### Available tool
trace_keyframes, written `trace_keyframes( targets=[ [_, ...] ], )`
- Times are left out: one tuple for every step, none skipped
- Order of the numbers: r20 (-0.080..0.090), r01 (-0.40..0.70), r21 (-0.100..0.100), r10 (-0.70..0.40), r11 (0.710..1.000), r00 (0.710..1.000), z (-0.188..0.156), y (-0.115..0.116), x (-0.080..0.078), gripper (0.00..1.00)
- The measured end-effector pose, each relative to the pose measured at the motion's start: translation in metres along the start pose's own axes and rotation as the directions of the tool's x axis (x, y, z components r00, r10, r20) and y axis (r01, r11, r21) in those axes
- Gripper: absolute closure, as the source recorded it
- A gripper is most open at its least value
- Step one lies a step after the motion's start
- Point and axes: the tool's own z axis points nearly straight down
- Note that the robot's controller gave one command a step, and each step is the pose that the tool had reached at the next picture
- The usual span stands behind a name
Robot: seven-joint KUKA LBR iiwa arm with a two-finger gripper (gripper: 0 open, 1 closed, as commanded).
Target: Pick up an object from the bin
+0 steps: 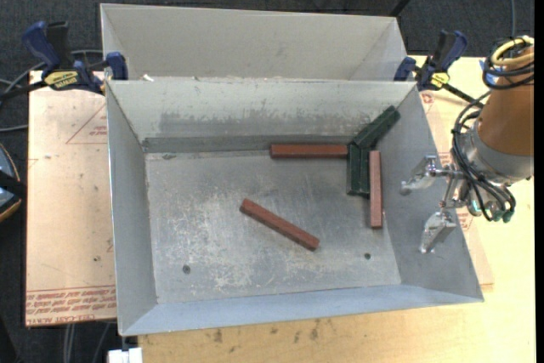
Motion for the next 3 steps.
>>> trace_keyframes(
  targets=[
    [0.008,0.004,0.001,-0.004,1.000,1.000,-0.004,0.001,-0.002,0.00],
    [0.011,0.125,0.004,-0.125,0.992,0.992,0.044,0.009,-0.029,0.00],
    [0.008,0.361,0.004,-0.361,0.932,0.932,0.052,0.017,-0.061,0.00]
  ],
)
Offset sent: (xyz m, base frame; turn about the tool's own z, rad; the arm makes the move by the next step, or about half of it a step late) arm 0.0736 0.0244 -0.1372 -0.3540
